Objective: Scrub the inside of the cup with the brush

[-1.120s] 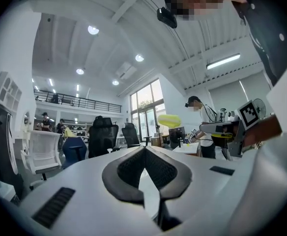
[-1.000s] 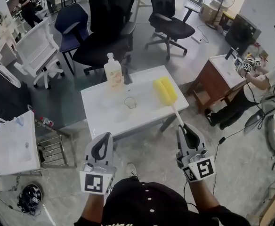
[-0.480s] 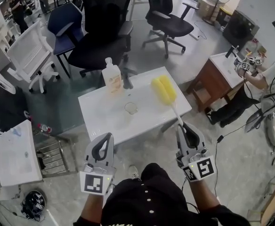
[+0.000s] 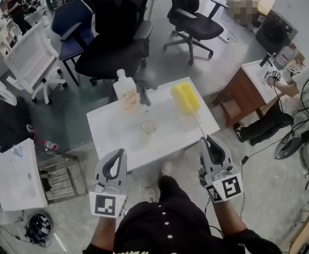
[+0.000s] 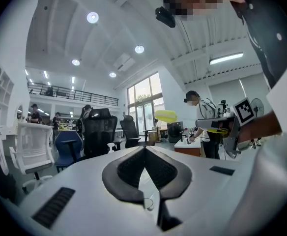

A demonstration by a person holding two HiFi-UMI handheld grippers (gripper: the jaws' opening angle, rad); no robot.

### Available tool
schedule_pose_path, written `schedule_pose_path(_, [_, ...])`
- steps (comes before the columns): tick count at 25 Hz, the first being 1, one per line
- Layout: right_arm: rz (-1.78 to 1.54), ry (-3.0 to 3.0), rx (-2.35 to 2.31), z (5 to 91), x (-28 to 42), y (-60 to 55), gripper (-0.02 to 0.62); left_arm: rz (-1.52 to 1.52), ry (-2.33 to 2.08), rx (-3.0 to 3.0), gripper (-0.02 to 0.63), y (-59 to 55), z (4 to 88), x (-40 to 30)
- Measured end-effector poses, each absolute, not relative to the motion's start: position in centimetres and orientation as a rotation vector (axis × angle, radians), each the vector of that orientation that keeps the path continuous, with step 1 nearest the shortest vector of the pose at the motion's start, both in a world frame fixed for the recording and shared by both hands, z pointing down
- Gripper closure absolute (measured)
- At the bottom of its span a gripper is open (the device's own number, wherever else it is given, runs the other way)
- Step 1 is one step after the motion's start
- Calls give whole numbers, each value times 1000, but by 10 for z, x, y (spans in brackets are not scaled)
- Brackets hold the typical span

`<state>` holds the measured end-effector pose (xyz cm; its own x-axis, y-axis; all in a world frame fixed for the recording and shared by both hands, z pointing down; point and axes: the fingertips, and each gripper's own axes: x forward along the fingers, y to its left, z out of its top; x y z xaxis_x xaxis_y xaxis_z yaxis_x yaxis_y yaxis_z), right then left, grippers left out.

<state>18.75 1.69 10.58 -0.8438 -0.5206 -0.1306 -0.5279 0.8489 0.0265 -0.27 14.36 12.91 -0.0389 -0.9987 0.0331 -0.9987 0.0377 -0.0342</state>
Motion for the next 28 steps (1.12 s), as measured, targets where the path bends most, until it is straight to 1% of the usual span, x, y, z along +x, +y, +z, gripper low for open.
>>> schedule_pose_path(17, [72,2949,-660,101,137,-135,546,127,-2316,2104,580,0,124,-31])
schedule_pose_path(28, [51,2989,-478,106,105,-195,546,146,-2403,1955,580,-39,127,-49])
